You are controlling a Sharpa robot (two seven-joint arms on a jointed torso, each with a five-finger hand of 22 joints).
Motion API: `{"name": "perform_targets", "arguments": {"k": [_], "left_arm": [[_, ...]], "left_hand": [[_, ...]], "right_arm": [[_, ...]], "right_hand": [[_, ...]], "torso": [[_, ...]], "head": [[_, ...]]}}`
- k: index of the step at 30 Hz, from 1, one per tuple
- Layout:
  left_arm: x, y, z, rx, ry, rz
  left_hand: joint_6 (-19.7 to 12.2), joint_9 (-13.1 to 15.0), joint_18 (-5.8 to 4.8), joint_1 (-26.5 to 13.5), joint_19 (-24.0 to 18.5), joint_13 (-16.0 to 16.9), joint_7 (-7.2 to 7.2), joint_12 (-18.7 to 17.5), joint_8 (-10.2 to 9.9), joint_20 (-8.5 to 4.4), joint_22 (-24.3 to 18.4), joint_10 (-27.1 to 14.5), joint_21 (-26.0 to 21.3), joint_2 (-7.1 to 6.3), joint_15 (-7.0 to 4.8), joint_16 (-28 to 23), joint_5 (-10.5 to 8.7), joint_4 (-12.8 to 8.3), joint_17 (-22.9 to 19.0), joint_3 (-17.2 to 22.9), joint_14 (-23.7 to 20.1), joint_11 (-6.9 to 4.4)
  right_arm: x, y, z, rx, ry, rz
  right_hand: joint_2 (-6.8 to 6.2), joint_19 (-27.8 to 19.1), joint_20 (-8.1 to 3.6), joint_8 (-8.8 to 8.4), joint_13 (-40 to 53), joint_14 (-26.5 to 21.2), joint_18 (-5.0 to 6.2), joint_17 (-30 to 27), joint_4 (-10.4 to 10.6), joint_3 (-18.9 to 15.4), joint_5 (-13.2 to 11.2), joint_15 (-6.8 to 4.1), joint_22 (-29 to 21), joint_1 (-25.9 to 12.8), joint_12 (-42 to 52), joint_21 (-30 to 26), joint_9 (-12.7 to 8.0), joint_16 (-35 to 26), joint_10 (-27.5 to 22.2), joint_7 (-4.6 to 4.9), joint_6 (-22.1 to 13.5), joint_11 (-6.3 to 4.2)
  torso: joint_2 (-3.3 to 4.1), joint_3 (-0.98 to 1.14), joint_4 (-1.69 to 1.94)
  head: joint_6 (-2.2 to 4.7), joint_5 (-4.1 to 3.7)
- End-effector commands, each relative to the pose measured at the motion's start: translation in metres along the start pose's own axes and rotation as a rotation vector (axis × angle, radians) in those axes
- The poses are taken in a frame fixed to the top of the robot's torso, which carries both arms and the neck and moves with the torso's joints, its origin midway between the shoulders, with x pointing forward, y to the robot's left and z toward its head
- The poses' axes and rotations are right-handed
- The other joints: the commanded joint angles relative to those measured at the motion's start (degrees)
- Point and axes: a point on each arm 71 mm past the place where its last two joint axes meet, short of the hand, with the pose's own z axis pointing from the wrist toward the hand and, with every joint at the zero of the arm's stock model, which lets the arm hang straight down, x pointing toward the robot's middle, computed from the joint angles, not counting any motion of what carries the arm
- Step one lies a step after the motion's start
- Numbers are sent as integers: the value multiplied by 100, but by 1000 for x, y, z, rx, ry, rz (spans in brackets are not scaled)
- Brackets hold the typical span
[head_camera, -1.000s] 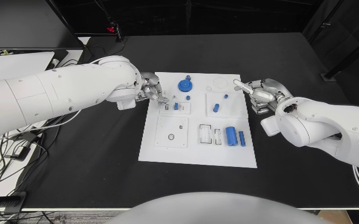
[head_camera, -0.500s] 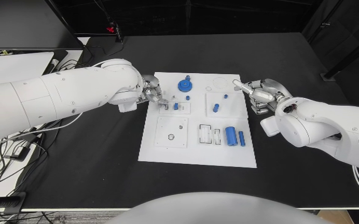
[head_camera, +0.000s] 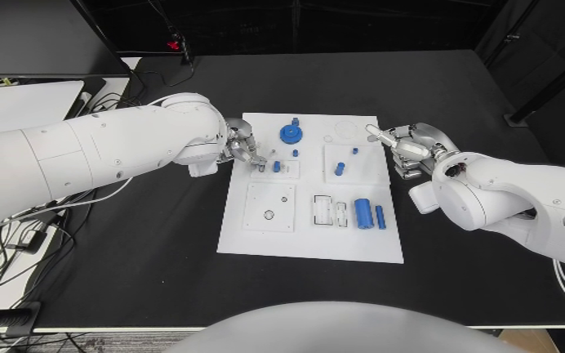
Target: Assemble the parts on the task board
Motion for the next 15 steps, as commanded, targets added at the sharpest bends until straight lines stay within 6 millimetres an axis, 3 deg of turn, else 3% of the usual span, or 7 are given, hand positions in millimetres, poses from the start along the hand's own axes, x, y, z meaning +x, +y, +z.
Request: {"name": "perform_targets", "arguments": {"k": [1,15], "left_arm": [[2,0,1,-15,25,14],[8,0,3,-17,53,25]], "left_hand": [[123,10,-37,109,607,1491,-93,-14,11,8,1509,618,18,159,4,5,-18,-368,1510,739,590,-26],[118,16,-37,85,607,1491,-90,-14,7,8,1509,618,18,147,5,5,-31,-368,1510,789,590,-23]], "right_arm": [[1,2,0,-12,1,-1],[1,2,0,-13,3,0]], "right_hand": [[57,606,34,20,1508,585,-86,1510,8,-29,34,38,1510,-14,15,19,-6,14,596,32,-30,36],[57,606,34,20,1508,585,-86,1510,8,-29,34,38,1510,-14,15,19,-6,14,596,32,-30,36]], "torso": [[-3,2,1],[-4,-2,-2]], "head": [[-4,5],[-17,11]]}}
